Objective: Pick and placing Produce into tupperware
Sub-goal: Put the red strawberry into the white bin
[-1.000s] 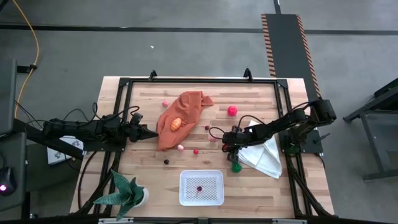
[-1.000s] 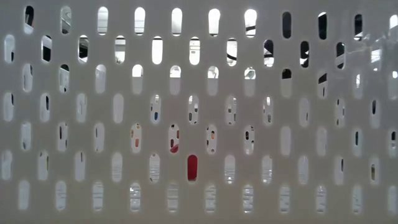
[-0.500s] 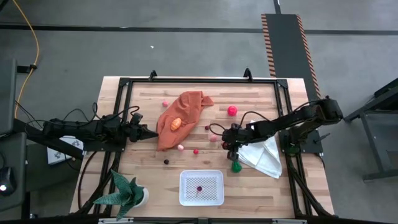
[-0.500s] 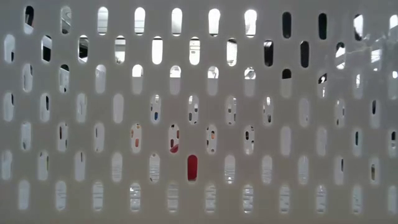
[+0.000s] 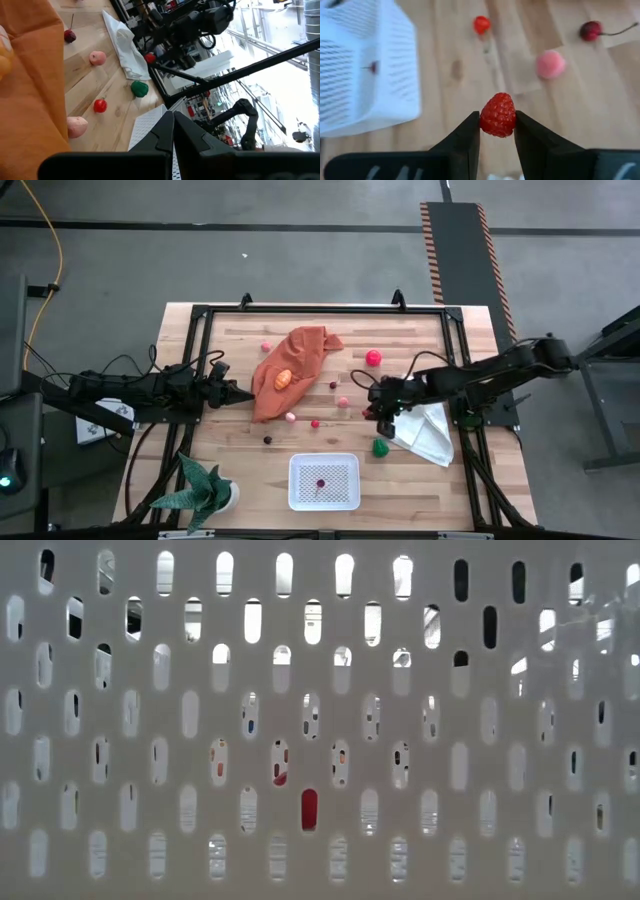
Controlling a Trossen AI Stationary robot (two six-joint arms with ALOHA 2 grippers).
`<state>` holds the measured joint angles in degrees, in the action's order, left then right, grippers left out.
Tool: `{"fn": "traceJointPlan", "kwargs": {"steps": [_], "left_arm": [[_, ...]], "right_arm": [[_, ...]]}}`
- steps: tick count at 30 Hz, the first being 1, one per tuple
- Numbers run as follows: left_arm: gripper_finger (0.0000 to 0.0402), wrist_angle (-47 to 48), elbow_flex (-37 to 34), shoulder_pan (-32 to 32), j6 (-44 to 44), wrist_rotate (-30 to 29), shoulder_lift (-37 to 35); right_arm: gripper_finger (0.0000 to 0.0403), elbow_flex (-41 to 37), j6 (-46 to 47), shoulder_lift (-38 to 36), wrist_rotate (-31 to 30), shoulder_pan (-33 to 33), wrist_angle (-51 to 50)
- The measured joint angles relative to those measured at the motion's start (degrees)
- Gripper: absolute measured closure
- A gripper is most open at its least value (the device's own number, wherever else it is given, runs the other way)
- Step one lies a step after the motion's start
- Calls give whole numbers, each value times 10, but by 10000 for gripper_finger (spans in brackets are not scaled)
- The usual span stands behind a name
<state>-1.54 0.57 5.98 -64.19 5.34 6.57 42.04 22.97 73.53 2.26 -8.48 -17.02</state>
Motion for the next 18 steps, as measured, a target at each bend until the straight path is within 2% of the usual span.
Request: {"fn": "traceJointPlan", "kwargs": {"steps": [11, 18], "left_arm": [[401, 0, 0, 0, 0, 0, 0], [401, 0, 0, 0, 0, 0, 0]], "right_arm": [[315, 0, 53, -77, 100, -15, 50], [315, 31, 25, -146, 103, -12, 25]]}}
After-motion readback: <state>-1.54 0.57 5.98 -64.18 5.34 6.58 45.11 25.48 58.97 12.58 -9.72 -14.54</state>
